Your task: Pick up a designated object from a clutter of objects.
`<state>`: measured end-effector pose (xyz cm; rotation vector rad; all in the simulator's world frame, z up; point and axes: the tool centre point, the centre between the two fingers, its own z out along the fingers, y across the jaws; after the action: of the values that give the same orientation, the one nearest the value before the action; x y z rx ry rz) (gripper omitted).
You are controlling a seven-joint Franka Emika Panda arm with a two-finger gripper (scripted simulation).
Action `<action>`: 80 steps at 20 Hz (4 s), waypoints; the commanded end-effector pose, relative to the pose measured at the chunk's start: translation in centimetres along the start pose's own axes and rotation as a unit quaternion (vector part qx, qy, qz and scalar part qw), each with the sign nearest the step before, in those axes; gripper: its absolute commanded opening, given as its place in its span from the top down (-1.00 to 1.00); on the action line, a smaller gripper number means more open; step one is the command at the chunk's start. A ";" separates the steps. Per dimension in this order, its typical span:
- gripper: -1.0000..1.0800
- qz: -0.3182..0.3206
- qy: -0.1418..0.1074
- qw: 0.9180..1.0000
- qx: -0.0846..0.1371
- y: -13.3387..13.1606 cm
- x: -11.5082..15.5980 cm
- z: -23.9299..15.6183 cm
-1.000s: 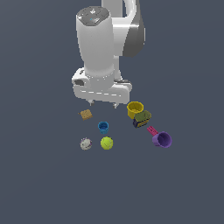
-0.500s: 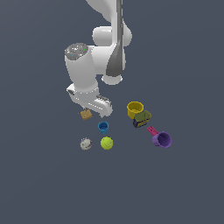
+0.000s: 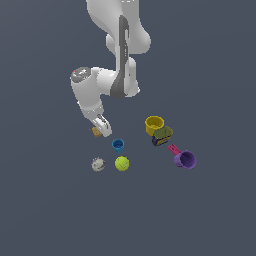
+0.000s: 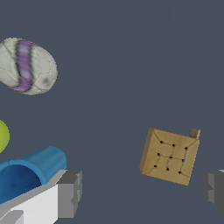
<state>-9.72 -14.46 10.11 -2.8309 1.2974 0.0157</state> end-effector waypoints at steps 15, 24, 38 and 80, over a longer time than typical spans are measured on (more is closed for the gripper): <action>-0.92 0.114 0.011 0.993 -0.009 5.8 -0.8 3.8; -0.92 0.116 0.011 0.993 -0.009 5.9 -0.8 5.6; 1.00 0.117 0.011 0.993 -0.009 6.1 -0.7 8.9; 1.00 0.119 0.013 0.993 -0.011 -2.4 3.1 -10.1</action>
<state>-6.54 -15.66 18.81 -2.6842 1.6412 -0.0016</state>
